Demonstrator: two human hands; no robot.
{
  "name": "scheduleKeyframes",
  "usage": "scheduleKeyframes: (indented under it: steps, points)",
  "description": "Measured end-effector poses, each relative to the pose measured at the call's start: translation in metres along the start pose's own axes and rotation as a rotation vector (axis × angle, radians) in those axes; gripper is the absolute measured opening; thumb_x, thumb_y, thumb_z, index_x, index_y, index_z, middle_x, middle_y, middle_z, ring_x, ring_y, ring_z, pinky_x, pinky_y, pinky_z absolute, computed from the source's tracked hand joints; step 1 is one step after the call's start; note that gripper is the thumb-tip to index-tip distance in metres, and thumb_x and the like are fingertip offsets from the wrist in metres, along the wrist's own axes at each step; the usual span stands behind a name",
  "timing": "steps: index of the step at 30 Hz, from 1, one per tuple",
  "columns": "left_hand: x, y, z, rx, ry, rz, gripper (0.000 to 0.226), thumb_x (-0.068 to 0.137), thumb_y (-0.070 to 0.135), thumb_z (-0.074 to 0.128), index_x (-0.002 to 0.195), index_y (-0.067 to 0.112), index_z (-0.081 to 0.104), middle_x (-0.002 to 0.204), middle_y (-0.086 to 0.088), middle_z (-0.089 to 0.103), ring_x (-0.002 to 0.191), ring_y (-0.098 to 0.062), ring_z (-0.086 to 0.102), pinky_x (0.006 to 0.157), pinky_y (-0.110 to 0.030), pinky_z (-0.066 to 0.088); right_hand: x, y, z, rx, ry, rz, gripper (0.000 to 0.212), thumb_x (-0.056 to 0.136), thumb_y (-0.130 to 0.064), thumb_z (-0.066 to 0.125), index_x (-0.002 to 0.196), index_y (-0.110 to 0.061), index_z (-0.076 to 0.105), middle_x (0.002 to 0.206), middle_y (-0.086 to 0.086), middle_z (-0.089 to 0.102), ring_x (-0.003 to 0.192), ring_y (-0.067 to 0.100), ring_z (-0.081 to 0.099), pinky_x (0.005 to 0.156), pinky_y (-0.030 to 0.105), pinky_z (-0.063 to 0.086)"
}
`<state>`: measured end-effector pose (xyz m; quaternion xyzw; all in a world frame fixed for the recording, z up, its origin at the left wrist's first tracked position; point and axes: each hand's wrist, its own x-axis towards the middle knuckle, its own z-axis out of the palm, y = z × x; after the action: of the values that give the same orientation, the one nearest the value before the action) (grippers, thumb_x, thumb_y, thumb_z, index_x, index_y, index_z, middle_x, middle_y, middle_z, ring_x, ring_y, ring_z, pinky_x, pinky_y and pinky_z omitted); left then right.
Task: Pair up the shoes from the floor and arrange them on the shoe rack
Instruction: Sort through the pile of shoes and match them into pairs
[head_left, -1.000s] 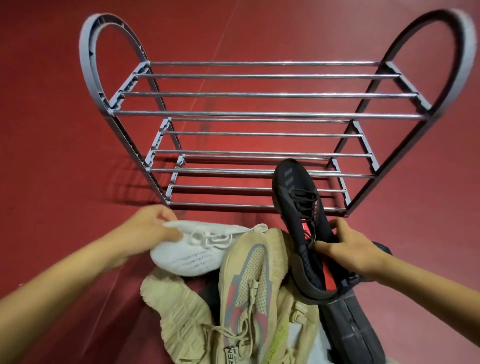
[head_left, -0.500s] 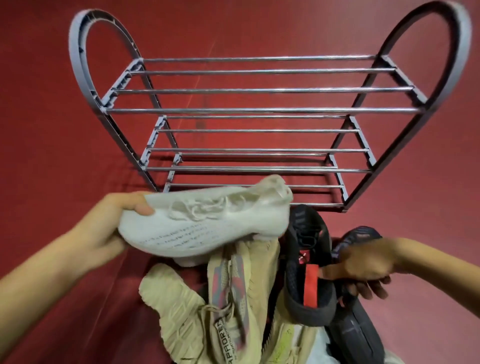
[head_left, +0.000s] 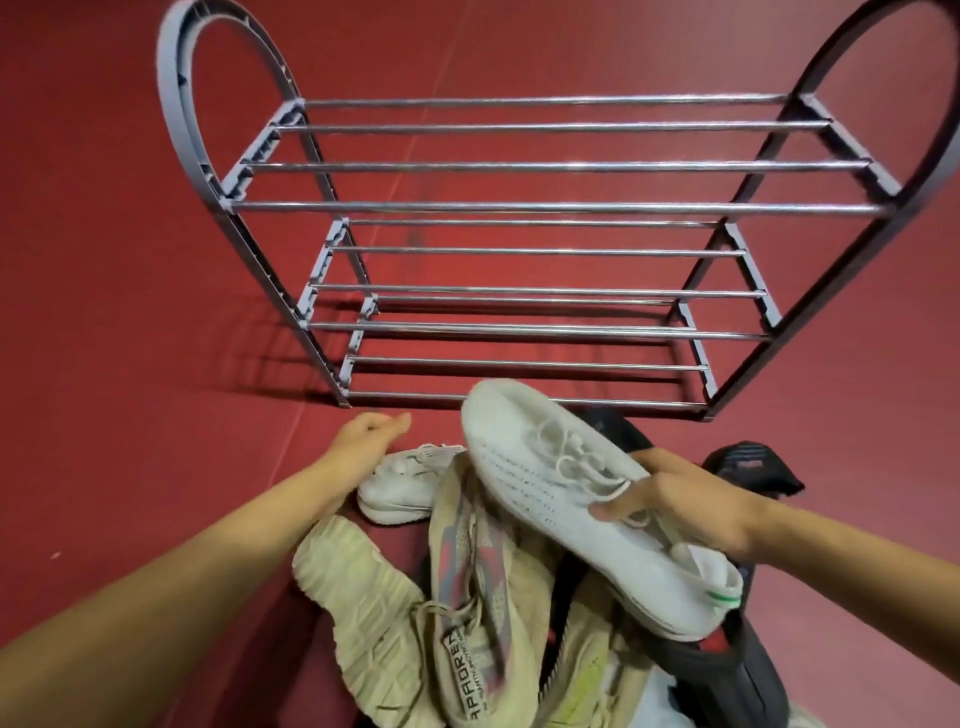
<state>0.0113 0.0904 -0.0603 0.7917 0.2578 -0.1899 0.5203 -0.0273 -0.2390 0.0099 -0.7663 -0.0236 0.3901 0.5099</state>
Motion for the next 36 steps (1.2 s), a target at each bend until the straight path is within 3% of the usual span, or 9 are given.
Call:
scheduleKeyframes:
  steps: [3,6,11,15,18,25,28,31,36]
  points:
    - [0.009,-0.04,-0.001,0.418,-0.053,-0.069,0.079,0.081,0.048,0.075,0.143,0.011,0.043,0.142,-0.008,0.054,0.125,-0.026,0.054,0.099,-0.032,0.043,-0.003,0.015,-0.003,0.23,0.105,0.014,0.025,0.076,-0.018,0.068,0.084,0.005,0.061,0.077,0.019,0.063,0.064,0.027,0.061,0.059,0.028,0.05]
    - [0.011,-0.06,-0.004,0.468,-0.045,-0.128,0.101,0.047,0.063,0.089,0.128,0.012,0.056,0.125,-0.005,0.065,0.108,-0.022,0.063,0.095,-0.035,0.052,-0.002,0.023,0.001,0.288,0.205,0.027,0.022,0.09,-0.01,0.064,0.102,0.007,0.071,0.095,0.021,0.078,0.075,0.03,0.075,0.074,0.036,0.06]
    - [-0.014,-0.036,-0.027,-0.008,-0.101,-0.155,0.061,0.046,0.026,0.096,0.1,0.005,0.077,0.097,-0.017,0.078,0.09,-0.031,0.076,0.087,-0.043,0.058,0.0,0.023,0.003,0.381,0.279,0.001,0.02,0.094,-0.01,0.062,0.109,-0.001,0.072,0.102,0.015,0.079,0.091,0.032,0.076,0.084,0.04,0.058]
    - [-0.046,-0.015,-0.059,-0.169,0.242,0.08,0.044,0.057,0.007,0.087,0.097,0.003,0.071,0.098,-0.017,0.077,0.08,-0.027,0.071,0.074,-0.036,0.052,-0.004,0.029,0.0,0.382,0.272,-0.008,0.02,0.094,-0.011,0.063,0.109,-0.001,0.072,0.104,0.018,0.078,0.094,0.036,0.075,0.088,0.043,0.059]
    - [-0.069,-0.016,-0.087,-0.421,0.365,0.119,0.046,0.06,0.008,0.083,0.105,0.007,0.074,0.106,-0.016,0.076,0.095,-0.034,0.073,0.092,-0.049,0.055,-0.005,0.031,-0.001,0.399,0.296,-0.012,0.02,0.094,-0.01,0.062,0.108,-0.001,0.073,0.103,0.018,0.078,0.094,0.037,0.075,0.088,0.044,0.059]
    - [-0.112,-0.039,-0.058,-0.79,0.312,0.036,0.06,0.066,0.032,0.076,0.121,0.009,0.07,0.119,-0.016,0.073,0.111,-0.036,0.068,0.107,-0.057,0.044,-0.001,0.025,0.011,0.459,0.374,-0.027,0.02,0.094,-0.007,0.061,0.109,0.001,0.071,0.101,0.018,0.079,0.093,0.036,0.076,0.09,0.047,0.059]
    - [-0.132,-0.038,-0.002,-0.682,0.211,-0.102,0.042,0.082,0.032,0.07,0.111,0.002,0.068,0.104,-0.02,0.071,0.091,-0.035,0.068,0.09,-0.045,0.053,0.001,0.026,0.02,0.47,0.389,-0.031,0.02,0.094,-0.006,0.062,0.11,0.004,0.069,0.105,0.023,0.076,0.1,0.043,0.072,0.096,0.053,0.056]
    - [-0.146,-0.042,0.039,-0.455,-0.017,-0.238,0.062,0.06,0.043,0.09,0.092,-0.002,0.062,0.088,-0.028,0.07,0.075,-0.035,0.069,0.071,-0.046,0.06,0.002,0.025,0.025,0.448,0.375,-0.037,0.022,0.094,-0.009,0.064,0.111,0.004,0.068,0.107,0.024,0.075,0.103,0.044,0.071,0.099,0.058,0.053]
    - [-0.143,-0.034,0.039,-0.237,-0.222,-0.169,0.069,0.048,0.041,0.086,0.106,0.014,0.063,0.087,-0.008,0.079,0.074,-0.029,0.076,0.061,-0.045,0.062,0.008,0.026,0.029,0.448,0.364,-0.041,0.029,0.088,-0.016,0.07,0.11,0.002,0.069,0.107,0.024,0.075,0.103,0.045,0.07,0.099,0.061,0.052]
